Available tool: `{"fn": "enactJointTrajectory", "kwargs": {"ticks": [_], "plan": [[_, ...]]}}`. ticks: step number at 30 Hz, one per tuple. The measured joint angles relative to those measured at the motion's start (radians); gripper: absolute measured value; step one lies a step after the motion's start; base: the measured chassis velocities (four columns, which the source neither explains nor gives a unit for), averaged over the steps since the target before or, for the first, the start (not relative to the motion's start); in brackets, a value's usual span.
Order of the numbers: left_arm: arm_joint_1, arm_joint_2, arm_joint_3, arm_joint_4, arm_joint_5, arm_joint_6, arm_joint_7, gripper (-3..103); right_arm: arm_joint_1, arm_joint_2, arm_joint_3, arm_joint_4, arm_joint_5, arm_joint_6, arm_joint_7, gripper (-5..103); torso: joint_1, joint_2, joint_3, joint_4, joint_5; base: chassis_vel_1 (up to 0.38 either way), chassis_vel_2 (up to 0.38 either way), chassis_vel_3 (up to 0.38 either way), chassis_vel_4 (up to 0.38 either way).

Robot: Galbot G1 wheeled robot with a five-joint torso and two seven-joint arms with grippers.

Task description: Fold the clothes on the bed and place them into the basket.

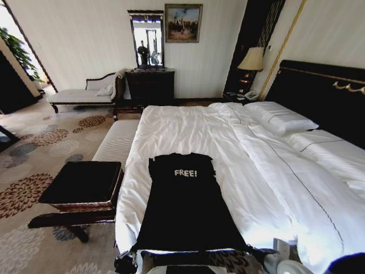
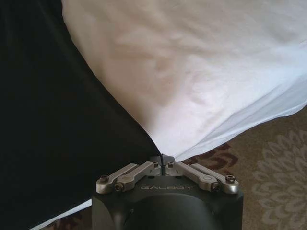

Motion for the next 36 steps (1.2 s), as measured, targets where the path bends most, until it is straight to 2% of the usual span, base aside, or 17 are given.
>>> {"fn": "enactJointTrajectory", "kwargs": {"ticks": [2,8,14,17,18,19,21,22,24,25,27,28,31,33,36], "plan": [[0.020,-0.002,0.003,-0.012,0.006,0.027,-0.006,0,-0.006,0.000,-0.003,0.001,-0.030,0.000,0.000,0,0.000,0.000,0.000,0.0000,0.0002,0.000,0.000,0.000,0.000],[0.025,-0.003,0.012,0.012,0.036,0.049,-0.004,0,-0.001,0.007,-0.022,-0.017,-0.065,0.000,-0.001,0,0.000,0.000,0.000,0.0000,0.0002,0.000,0.000,0.000,0.000],[-0.049,-0.009,0.022,0.053,-0.002,0.067,-0.010,0,0.027,0.025,-0.058,-0.042,-0.098,0.002,-0.006,0,0.000,0.000,0.000,0.0000,0.0000,0.000,0.000,0.000,0.000],[-0.082,-0.021,0.038,0.059,-0.025,0.099,-0.043,-3,0.029,0.032,-0.079,-0.035,-0.126,0.016,0.006,-3,0.000,0.000,0.000,0.0000,0.0000,0.000,0.000,0.000,0.000],[-0.090,-0.024,0.044,0.059,-0.037,0.115,-0.059,2,0.029,0.035,-0.087,-0.031,-0.137,0.017,0.014,2,0.000,0.000,0.000,0.0001,0.0002,0.000,0.000,0.000,0.000],[-0.090,-0.024,0.044,0.059,-0.037,0.115,-0.059,2,0.029,0.035,-0.087,-0.031,-0.137,0.017,0.014,2,0.000,0.000,0.000,0.0001,0.0002,0.000,0.000,0.000,0.000],[-0.092,-0.024,0.051,0.057,-0.041,0.122,-0.061,13,0.026,0.037,-0.094,-0.029,-0.145,0.018,0.021,13,0.000,0.000,0.000,0.0001,0.0001,0.000,0.000,0.000,0.000],[-0.092,-0.024,0.051,0.057,-0.041,0.122,-0.061,13,0.026,0.037,-0.094,-0.029,-0.145,0.018,0.021,13,0.000,0.000,0.000,0.0001,0.0001,0.000,0.000,0.000,0.000],[-0.085,-0.016,0.048,0.057,-0.029,0.123,-0.058,24,0.022,0.036,-0.093,-0.031,-0.148,0.017,0.026,24,0.000,0.000,0.000,0.0000,0.0001,0.000,0.000,0.000,0.000],[-0.081,-0.013,0.044,0.057,-0.023,0.121,-0.056,24,0.021,0.034,-0.090,-0.033,-0.148,0.017,0.028,24,0.000,0.000,0.000,0.0001,0.0002,0.000,0.000,0.000,0.000],[-0.080,-0.011,0.038,0.056,-0.017,0.114,-0.051,34,0.019,0.032,-0.080,-0.033,-0.145,0.017,0.029,34,0.000,0.000,0.000,0.0001,0.0002,0.000,0.000,0.000,0.000],[-0.080,-0.011,0.038,0.056,-0.017,0.114,-0.051,34,0.019,0.032,-0.080,-0.033,-0.145,0.017,0.029,34,0.000,0.000,0.000,0.0001,0.0002,0.000,0.000,0.000,0.000],[-0.097,-0.020,0.032,0.053,-0.024,0.104,-0.063,51,0.014,0.039,-0.069,-0.014,-0.133,0.017,0.033,51,0.000,0.000,0.000,0.0001,0.0001,0.000,0.000,0.000,0.000],[-0.104,-0.022,0.031,0.054,-0.030,0.102,-0.068,51,0.011,0.044,-0.068,-0.006,-0.131,0.017,0.035,51,0.000,0.000,0.000,0.0001,0.0001,0.000,0.000,0.000,0.000],[-0.107,-0.023,0.027,0.055,-0.038,0.087,-0.073,67,0.001,0.057,-0.068,0.008,-0.137,0.024,0.037,67,0.000,0.000,0.000,0.0001,0.0001,0.000,0.000,0.000,0.000]]}}
